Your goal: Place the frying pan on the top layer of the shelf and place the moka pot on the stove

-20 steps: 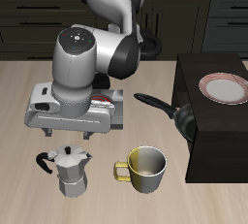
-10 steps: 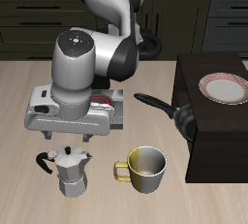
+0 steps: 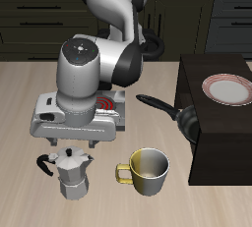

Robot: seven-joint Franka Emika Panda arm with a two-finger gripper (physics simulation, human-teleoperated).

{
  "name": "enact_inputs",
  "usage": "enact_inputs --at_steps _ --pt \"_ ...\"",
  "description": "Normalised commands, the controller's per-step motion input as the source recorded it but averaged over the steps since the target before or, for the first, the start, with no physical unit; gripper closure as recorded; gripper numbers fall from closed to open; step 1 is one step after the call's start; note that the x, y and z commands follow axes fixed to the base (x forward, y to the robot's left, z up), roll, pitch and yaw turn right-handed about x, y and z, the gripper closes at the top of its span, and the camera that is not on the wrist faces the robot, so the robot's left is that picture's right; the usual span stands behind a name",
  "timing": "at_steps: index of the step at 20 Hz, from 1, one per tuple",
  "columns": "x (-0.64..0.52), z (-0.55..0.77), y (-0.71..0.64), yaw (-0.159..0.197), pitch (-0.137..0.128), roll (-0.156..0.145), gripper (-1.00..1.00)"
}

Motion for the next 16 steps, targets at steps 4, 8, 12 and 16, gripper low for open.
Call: enact_inputs --at_steps 4,8,12,16 --pt "0.03 -0.06 -0.03 -0.014 0.005 -0.002 -1.00" --pt "0.01 -0.07 -0.06 -0.015 0.008 -0.010 -1.00" --pt "0.01 -0.13 -0.08 -0.023 0.018 -0.008 -1.00" --pt "0.02 -0.05 0.03 0.004 0.005 0.002 -1.00"
